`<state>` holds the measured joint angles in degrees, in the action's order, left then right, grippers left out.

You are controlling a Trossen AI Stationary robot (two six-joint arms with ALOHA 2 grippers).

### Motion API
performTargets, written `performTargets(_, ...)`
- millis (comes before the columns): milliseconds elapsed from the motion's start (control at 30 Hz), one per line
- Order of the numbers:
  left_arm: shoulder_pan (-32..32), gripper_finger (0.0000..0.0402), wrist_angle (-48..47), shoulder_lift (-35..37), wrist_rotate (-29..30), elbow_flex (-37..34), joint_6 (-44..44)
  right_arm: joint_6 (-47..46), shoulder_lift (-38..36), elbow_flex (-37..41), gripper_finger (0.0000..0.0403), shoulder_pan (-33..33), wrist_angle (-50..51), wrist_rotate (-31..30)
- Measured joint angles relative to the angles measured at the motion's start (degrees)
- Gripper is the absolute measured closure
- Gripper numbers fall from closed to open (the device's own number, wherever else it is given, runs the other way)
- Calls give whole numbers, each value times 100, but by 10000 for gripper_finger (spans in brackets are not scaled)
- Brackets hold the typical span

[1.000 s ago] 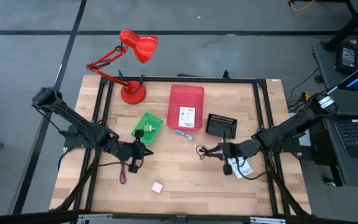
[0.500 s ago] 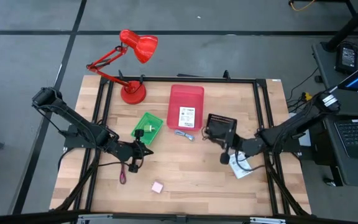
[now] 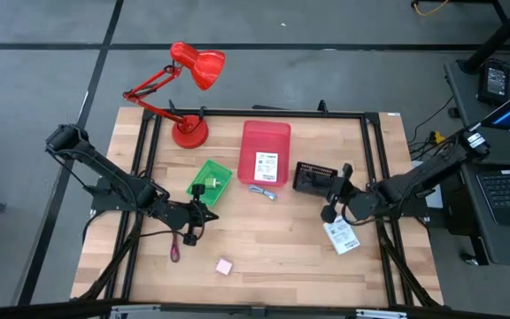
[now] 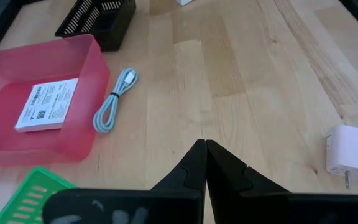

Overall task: Pick and place items into bin
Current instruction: Put the black charger cable into the black bin

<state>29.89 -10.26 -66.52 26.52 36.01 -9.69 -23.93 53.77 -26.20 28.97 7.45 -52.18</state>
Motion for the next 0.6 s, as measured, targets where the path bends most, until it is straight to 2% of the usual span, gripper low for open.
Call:
performTargets(133, 0, 398, 2, 0, 135, 0, 0, -280, 1, -2, 397, -110, 429, 50)
performTargets(400, 0, 398, 2, 0, 842, 0, 2, -1465, 41, -625, 397, -597, 2535, 796)
performTargets(600, 0, 398, 2, 0, 1208, 0, 2, -1312, 224, -960, 397, -945, 3228, 1649)
